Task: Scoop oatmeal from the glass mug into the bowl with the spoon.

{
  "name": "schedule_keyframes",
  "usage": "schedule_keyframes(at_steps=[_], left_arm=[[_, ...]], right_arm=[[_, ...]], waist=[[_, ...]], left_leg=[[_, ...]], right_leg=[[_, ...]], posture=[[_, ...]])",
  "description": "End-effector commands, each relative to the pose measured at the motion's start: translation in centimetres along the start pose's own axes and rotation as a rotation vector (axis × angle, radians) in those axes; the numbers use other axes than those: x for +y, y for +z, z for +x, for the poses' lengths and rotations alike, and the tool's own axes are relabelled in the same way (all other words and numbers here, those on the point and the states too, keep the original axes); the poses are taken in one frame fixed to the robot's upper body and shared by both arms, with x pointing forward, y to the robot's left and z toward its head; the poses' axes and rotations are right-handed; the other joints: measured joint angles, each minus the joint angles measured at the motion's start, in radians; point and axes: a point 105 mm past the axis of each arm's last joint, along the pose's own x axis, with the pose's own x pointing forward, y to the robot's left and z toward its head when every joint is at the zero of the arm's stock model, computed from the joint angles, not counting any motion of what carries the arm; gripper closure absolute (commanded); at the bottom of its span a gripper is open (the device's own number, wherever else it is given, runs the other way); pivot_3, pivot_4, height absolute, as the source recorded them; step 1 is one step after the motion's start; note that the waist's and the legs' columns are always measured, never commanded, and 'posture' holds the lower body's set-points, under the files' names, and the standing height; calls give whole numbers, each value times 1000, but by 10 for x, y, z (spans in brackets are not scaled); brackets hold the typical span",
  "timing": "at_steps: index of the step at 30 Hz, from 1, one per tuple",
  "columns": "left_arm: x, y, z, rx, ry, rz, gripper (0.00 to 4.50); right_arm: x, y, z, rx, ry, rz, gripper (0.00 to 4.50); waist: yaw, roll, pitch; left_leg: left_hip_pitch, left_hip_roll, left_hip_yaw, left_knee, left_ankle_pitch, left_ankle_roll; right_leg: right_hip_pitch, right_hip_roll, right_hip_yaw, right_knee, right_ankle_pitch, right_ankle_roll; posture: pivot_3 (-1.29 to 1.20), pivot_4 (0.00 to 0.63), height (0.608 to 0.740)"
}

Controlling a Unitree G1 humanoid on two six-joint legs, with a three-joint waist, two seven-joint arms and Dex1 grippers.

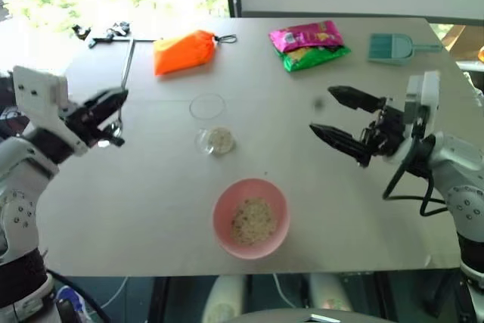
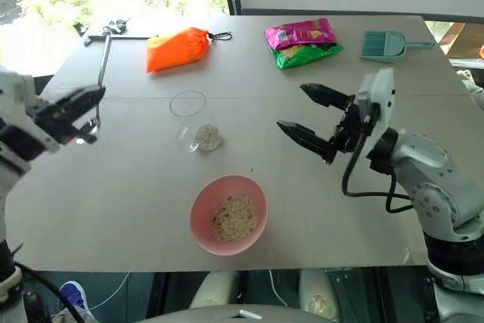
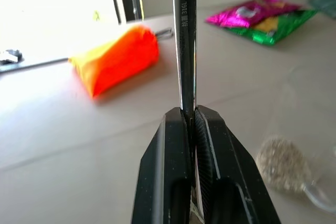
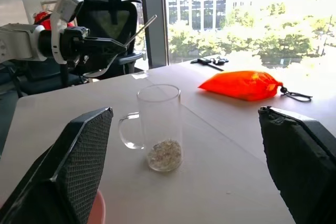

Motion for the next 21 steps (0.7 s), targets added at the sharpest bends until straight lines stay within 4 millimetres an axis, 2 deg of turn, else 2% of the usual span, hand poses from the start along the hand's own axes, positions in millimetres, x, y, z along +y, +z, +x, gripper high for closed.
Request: schedule_keyframes(at_steps=[1,3,5,8,10,15,21], left_arm=[[-36,54,23,-152,-129,114,4416],[-50,65,35,-178,-185,179,4416],[-61,70,46,-188,-208,259,4416],[-79,64,69,-190,-239,447,4416],[-87,60,82,-210,-243,505,4416],[-101,61,96,-279,-260,579,4416],[-113,66,99,-342,-307,578,4416]], right_arm=[[-9,25,14,43,-77,-27,0],[-9,32,22,55,-29,19,0],[-15,41,32,23,-53,85,0],[-20,50,51,-9,-84,211,0],[-21,53,59,-14,-96,263,0],[-27,57,71,-39,-141,407,0],[-29,54,84,-40,-172,473,0]], waist=[[1,0,0],[-3,0,0],[-10,0,0],[-26,0,1],[-29,0,1],[-30,0,1],[-32,1,1]], left_leg=[[0,0,0,0,0,0],[-1,-1,0,1,0,0],[0,-1,1,0,0,0],[0,0,2,-1,0,0],[-1,0,2,-1,0,0],[-3,-1,2,-1,0,0],[-4,-1,2,-1,0,0]], right_leg=[[0,0,-1,0,0,0],[0,0,-1,0,0,0],[2,0,-1,-1,0,0],[1,1,-1,-1,0,0],[0,1,-1,-1,0,0],[-2,1,-1,-1,0,0],[-4,1,-1,0,0,0]], posture=[[0,150,740],[0,150,740],[0,150,740],[0,150,740],[0,150,740],[0,150,740],[0,150,740]])
